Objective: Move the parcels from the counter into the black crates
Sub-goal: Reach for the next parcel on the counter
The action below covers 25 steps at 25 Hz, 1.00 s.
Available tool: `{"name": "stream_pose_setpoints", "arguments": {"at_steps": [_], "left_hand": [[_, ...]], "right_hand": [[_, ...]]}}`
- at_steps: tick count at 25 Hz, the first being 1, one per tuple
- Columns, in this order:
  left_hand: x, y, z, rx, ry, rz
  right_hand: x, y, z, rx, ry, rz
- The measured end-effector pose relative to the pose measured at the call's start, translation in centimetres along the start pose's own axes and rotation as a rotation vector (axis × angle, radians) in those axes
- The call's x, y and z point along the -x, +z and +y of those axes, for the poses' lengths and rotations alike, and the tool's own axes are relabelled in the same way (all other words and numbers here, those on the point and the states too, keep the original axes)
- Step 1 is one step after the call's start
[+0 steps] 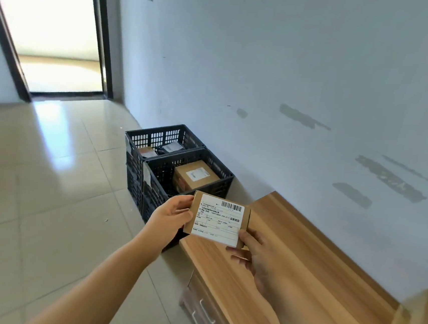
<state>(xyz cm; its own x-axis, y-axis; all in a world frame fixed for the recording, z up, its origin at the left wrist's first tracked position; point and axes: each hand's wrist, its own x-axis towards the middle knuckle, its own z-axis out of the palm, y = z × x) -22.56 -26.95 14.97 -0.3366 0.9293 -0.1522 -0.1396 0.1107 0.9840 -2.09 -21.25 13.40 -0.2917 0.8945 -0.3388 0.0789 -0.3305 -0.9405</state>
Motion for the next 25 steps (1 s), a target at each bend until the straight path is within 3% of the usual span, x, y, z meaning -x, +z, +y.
{"name": "stream_pose_setpoints", "arguments": {"at_steps": [10, 25], "left_hand": [[-9.4, -11.0, 0.3, -0.085, -0.045, 0.096], [-32.8, -27.7, 3.8, -0.159, -0.148, 0.304]], "right_hand": [[-12.5, 10.8, -0.7, 0.045, 0.1, -0.111], [-37.9, 30.6, -5.2, 0.18, 0.222, -0.341]]}}
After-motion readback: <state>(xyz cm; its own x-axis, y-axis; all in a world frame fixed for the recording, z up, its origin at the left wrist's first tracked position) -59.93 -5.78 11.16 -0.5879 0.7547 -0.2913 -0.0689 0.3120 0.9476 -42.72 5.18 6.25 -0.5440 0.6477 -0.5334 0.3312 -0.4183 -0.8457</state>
